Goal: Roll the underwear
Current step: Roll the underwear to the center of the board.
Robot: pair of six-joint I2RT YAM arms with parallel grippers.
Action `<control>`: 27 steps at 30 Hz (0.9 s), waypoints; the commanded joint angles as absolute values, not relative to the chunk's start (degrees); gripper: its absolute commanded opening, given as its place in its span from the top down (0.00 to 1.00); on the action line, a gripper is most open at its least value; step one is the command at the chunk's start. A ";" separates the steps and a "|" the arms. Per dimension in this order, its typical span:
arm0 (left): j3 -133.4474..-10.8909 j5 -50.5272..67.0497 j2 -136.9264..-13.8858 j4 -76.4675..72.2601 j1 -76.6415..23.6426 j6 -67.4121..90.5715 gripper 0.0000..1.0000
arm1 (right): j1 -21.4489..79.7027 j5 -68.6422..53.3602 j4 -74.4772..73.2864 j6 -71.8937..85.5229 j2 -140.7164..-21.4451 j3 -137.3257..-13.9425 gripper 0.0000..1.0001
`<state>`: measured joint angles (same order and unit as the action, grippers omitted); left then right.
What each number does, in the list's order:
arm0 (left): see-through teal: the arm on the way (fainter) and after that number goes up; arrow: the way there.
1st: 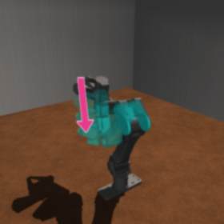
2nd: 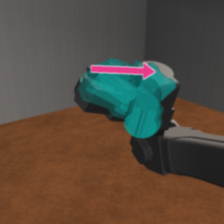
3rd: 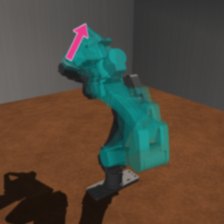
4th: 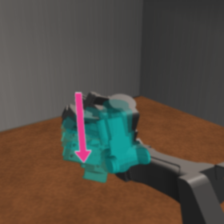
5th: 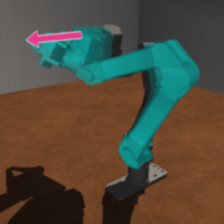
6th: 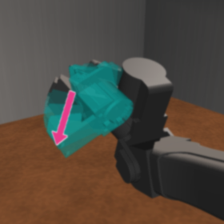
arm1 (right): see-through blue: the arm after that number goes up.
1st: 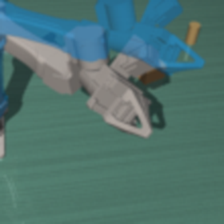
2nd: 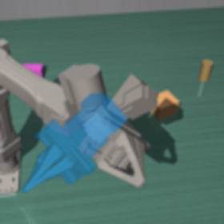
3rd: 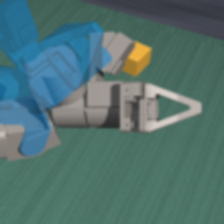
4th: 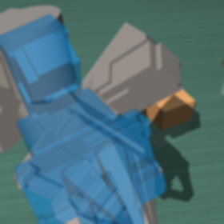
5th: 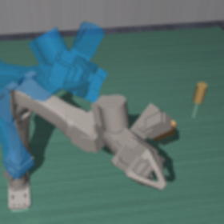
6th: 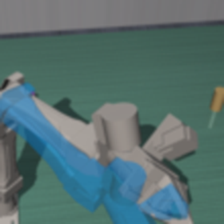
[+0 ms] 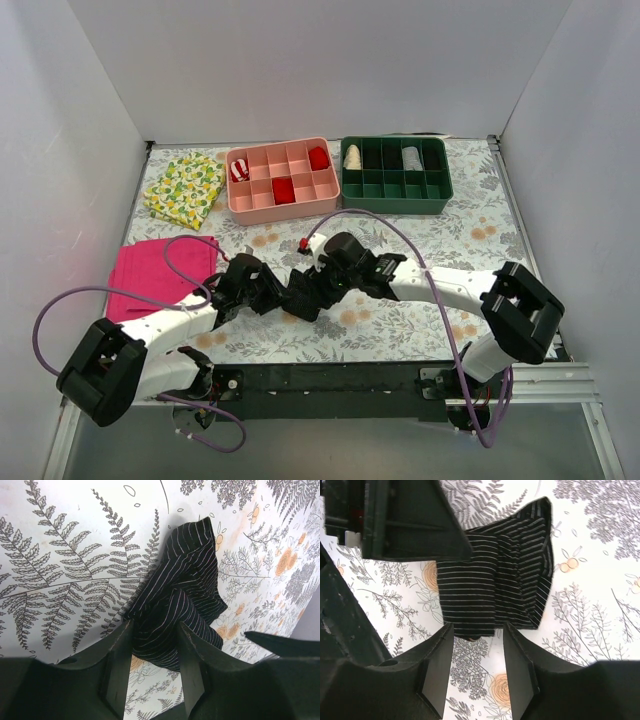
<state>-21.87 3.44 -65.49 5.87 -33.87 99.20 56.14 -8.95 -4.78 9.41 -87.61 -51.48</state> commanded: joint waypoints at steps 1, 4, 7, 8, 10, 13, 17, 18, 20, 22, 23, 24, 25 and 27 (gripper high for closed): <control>-23.29 2.37 -66.97 10.55 -33.93 97.47 0.64 | 59.76 -4.49 -6.41 4.22 -89.91 -56.15 0.49; -23.82 2.64 -67.76 10.99 -33.93 97.29 0.64 | 61.87 -3.43 -6.68 3.61 -92.10 -58.09 0.48; -24.43 2.72 -68.29 11.42 -33.93 97.12 0.64 | 62.93 -2.73 -7.38 3.08 -94.39 -59.76 0.48; -24.52 2.90 -68.47 11.51 -33.93 97.03 0.64 | 63.19 -2.55 -7.56 2.82 -95.00 -60.03 0.48; -24.43 2.99 -68.47 11.51 -33.93 96.94 0.64 | 63.72 -1.67 -8.00 2.64 -96.59 -60.55 0.48; -24.26 2.90 -68.29 11.60 -33.93 97.12 0.64 | 64.42 -0.36 -8.70 2.02 -98.00 -61.17 0.48; -24.26 2.81 -68.38 11.60 -33.93 97.12 0.64 | 64.69 2.28 -8.96 1.67 -98.61 -60.30 0.48; -24.34 2.90 -68.64 11.60 -34.01 97.21 0.64 | 64.77 2.46 -8.96 1.76 -98.87 -59.86 0.48; -24.43 2.90 -68.99 11.51 -34.01 97.21 0.64 | 65.13 3.16 -8.96 1.76 -98.88 -59.42 0.48; -24.52 2.90 -69.43 11.60 -33.93 97.12 0.64 | 65.56 3.25 -9.05 1.85 -99.23 -58.80 0.48; -24.61 2.99 -69.43 11.51 -33.93 97.12 0.64 | 65.65 3.34 -9.14 1.76 -99.49 -58.62 0.48; -24.61 3.08 -69.52 11.51 -33.93 97.03 0.64 | 65.83 3.77 -9.31 1.93 -100.01 -58.28 0.48; -24.61 3.08 -69.61 11.51 -33.93 97.03 0.64 | 66.18 4.04 -9.32 2.02 -100.19 -58.10 0.48; -24.70 3.25 -69.70 11.51 -33.93 97.12 0.64 | 66.53 4.57 -9.23 2.20 -100.72 -57.66 0.48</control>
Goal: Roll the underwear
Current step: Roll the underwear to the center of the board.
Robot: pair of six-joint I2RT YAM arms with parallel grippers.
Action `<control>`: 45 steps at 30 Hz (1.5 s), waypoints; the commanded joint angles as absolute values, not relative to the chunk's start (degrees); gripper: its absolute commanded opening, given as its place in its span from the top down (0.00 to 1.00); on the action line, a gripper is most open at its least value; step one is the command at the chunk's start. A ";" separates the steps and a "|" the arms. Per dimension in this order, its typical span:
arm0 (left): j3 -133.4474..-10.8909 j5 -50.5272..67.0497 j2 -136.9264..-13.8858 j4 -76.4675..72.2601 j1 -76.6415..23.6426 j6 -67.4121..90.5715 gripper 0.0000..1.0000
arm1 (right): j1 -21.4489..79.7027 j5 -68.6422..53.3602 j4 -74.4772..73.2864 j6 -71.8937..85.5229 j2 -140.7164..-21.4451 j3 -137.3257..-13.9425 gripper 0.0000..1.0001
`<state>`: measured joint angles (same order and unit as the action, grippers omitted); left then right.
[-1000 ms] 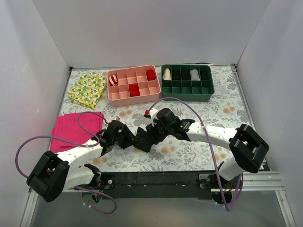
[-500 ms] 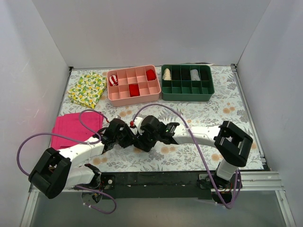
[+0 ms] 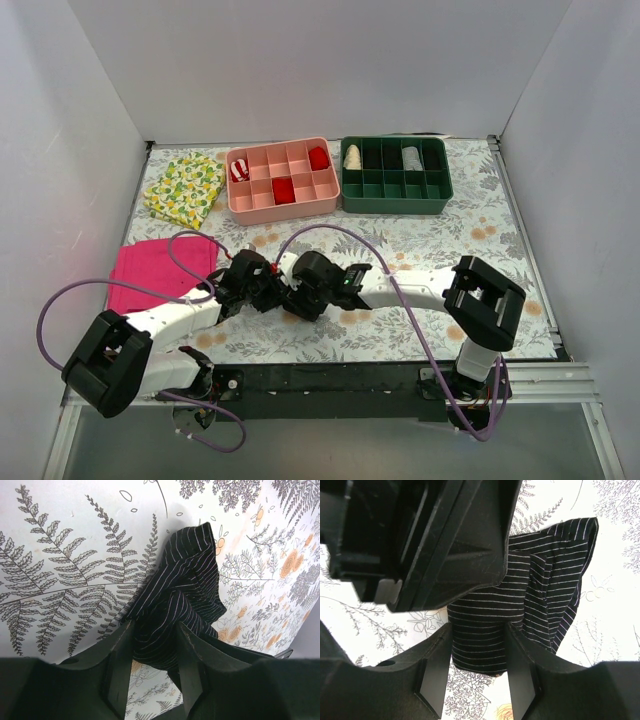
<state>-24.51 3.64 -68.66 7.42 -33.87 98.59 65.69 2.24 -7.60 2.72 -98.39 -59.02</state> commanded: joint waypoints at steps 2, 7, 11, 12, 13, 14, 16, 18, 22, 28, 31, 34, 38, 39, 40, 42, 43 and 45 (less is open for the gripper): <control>-24.52 3.69 -69.78 11.25 -33.93 97.21 0.64 | 66.88 4.83 -8.97 2.28 -100.90 -56.87 0.48; -24.61 3.95 -70.14 11.16 -33.93 97.38 0.64 | 67.32 7.20 -7.91 2.02 -100.55 -55.20 0.45; -24.78 4.48 -70.84 10.81 -33.84 97.38 0.64 | 67.24 8.26 -8.18 2.20 -102.04 -54.59 0.45; -24.79 4.74 -70.93 10.81 -33.84 97.38 0.64 | 67.24 8.70 -7.91 2.46 -102.13 -54.23 0.45; -24.79 4.83 -71.01 10.72 -33.84 97.38 0.64 | 67.24 8.70 -7.82 2.63 -102.39 -54.14 0.45; -24.79 4.83 -71.02 10.64 -33.84 97.38 0.64 | 67.24 8.44 -7.82 2.72 -102.74 -53.97 0.45; -24.78 5.45 -71.19 10.55 -33.75 97.30 0.64 | 67.24 7.48 -7.91 3.25 -103.27 -53.79 0.48; -24.70 5.89 -71.37 10.46 -33.49 97.38 0.64 | 67.24 6.42 -7.56 3.77 -103.62 -53.18 0.54; -24.52 6.94 -71.19 10.46 -32.87 97.21 0.63 | 67.24 2.91 -5.72 4.66 -103.80 -52.29 0.74; -25.31 7.29 -70.49 11.16 -31.12 96.77 0.59 | 67.24 0.35 -5.71 7.64 -105.12 -54.05 0.91; -26.62 7.21 -70.49 12.04 -30.50 96.16 0.52 | 67.15 -2.46 -6.76 9.57 -105.73 -55.89 0.92; -27.86 6.51 -70.40 13.35 -29.89 95.89 0.46 | 66.27 -5.17 -8.09 11.51 -106.69 -57.21 0.92; -29.35 5.28 -68.21 14.33 -29.36 95.54 0.37 | 64.16 -11.84 -7.48 15.20 -107.23 -56.70 0.92; -29.36 5.10 -67.68 14.41 -29.27 95.54 0.36 | 63.20 -12.82 -6.43 15.99 -107.23 -56.34 0.92; -29.18 4.92 -67.15 14.24 -29.18 95.80 0.35 | 62.67 -13.88 -5.89 16.61 -107.14 -55.90 0.92; -28.39 4.83 -66.28 14.41 -29.09 96.32 0.33 | 61.09 -17.30 -4.58 18.36 -107.14 -54.94 0.92; -28.04 4.66 -65.92 14.41 -29.09 96.68 0.32 | 60.56 -18.18 -3.53 18.89 -107.14 -54.67 0.92; -26.82 4.57 -65.04 14.41 -29.18 97.81 0.31 | 58.90 -22.31 -1.59 20.73 -107.05 -53.53 0.92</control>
